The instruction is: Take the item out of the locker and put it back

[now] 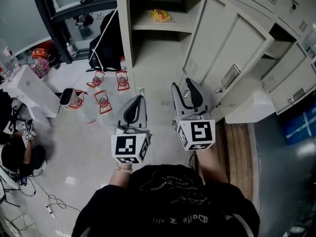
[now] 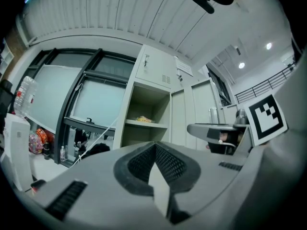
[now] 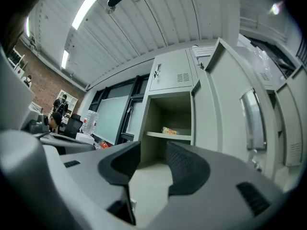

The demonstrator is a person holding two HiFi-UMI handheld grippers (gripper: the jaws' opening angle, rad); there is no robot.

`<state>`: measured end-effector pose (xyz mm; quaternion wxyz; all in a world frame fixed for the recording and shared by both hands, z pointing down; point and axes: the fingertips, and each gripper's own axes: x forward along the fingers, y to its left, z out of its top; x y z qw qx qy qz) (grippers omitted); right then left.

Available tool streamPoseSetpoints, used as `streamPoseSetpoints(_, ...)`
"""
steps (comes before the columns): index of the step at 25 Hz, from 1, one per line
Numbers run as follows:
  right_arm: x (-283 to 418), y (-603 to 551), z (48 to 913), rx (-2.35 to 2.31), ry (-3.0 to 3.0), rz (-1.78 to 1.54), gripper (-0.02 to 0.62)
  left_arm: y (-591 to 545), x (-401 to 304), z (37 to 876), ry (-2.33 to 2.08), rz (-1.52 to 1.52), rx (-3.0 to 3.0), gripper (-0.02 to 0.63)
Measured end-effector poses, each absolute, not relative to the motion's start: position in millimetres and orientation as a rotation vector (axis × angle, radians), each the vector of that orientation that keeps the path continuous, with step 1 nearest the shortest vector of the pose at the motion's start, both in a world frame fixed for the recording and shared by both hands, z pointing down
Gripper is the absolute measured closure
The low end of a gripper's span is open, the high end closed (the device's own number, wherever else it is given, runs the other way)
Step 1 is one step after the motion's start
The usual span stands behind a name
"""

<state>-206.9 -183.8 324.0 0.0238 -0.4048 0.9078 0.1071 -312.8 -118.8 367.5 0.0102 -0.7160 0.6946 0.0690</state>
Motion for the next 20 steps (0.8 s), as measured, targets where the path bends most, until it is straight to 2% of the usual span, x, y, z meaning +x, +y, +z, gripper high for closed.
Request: streamPoseSetpoints(20, -179.4, -149.2, 423.7, -1.347, 2.906, 0.016, 0.422, -100.9, -299.3, 426.3, 2.251, 0.140, -2.265, 0.600)
